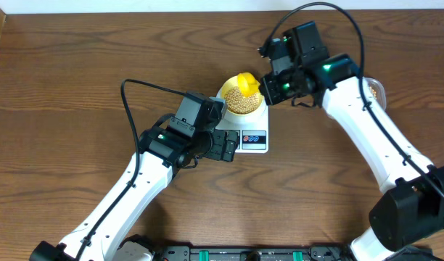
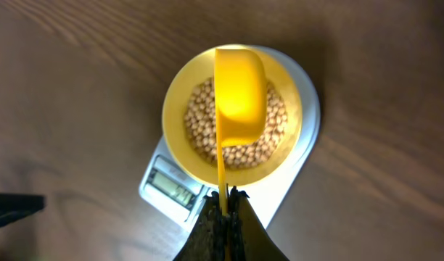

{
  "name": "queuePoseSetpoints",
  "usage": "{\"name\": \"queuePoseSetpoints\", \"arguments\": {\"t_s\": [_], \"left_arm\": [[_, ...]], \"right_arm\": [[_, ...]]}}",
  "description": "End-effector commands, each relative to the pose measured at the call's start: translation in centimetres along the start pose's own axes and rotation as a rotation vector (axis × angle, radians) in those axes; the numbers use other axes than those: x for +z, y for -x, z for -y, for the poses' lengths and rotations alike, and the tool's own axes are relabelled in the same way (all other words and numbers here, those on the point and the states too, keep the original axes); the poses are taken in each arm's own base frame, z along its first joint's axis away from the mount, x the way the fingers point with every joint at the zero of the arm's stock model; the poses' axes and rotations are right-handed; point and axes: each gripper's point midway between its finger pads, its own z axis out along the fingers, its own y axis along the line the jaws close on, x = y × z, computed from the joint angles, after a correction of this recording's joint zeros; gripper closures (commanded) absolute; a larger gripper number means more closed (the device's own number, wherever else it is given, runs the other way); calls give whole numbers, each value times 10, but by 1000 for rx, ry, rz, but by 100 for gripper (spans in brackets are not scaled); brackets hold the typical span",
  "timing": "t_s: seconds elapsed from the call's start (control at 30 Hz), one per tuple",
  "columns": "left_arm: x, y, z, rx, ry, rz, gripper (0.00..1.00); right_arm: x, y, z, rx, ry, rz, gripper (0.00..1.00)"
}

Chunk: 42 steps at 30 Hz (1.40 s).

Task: Scoop item into bowl and weigh 50g on scale
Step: 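Lift the filled scoop and carry it left over the yellow bowl, then tilt the scoop over the bowl to pour chickpeas in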

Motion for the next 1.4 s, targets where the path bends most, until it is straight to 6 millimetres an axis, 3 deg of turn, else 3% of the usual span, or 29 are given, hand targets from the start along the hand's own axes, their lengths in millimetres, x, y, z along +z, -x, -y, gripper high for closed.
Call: {"name": "queuePoseSetpoints", "arguments": {"t_s": [0.0,0.37,0.97,1.2,1.37], "left_arm": [[-2,-1,0,6,-5,4,6],[-2,-2,0,6,-5,4,6],[-2,-1,0,6,-5,4,6],[-2,-1,0,6,-5,4,6],[-2,-2,0,6,-5,4,6]], "right_arm": [[-6,13,8,-92,-132,43,99],[28,-7,12,-165,-198,-60,99],[35,-10,-12,-209,-166,-65,99],[43,-23,-18,-221,-151,-99,99],[45,-28,-35,-216,-47,-108,99]]}}
